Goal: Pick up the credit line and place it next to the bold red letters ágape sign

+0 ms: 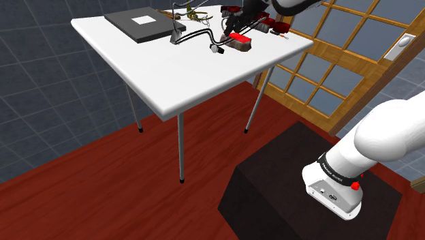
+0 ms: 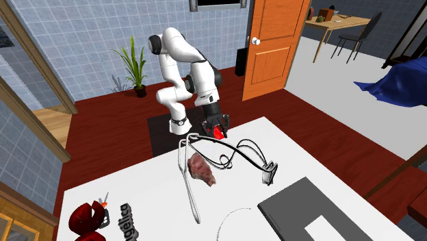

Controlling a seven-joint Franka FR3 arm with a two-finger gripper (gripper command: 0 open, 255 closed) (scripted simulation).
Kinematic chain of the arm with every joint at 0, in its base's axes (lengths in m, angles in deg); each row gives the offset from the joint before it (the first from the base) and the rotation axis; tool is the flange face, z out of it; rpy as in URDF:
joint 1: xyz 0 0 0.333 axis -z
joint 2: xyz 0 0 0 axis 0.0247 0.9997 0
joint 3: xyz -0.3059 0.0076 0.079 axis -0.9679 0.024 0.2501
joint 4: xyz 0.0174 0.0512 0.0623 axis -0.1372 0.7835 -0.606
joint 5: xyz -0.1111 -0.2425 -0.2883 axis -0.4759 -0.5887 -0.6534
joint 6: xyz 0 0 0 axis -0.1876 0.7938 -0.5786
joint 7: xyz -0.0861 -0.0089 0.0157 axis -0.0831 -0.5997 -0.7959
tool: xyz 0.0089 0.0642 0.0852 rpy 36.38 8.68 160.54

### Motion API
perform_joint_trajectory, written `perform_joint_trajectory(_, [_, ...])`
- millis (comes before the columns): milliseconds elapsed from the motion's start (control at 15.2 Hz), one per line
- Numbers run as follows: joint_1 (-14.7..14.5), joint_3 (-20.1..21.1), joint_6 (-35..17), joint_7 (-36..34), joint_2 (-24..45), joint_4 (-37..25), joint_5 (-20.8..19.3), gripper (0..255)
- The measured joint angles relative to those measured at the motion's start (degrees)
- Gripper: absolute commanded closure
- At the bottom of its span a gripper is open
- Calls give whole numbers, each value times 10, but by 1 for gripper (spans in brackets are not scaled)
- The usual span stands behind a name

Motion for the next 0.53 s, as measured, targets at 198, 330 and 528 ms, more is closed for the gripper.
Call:
perform_joint_trajectory(198, [0, -1, 24, 1, -4, -20, 0, 255])
perform_joint_trajectory(330, [0, -7, 33, 8, -4, -29, 3, 255])
perform_joint_trajectory(528, [4, -38, 33, 52, 15, -47, 16, 255])
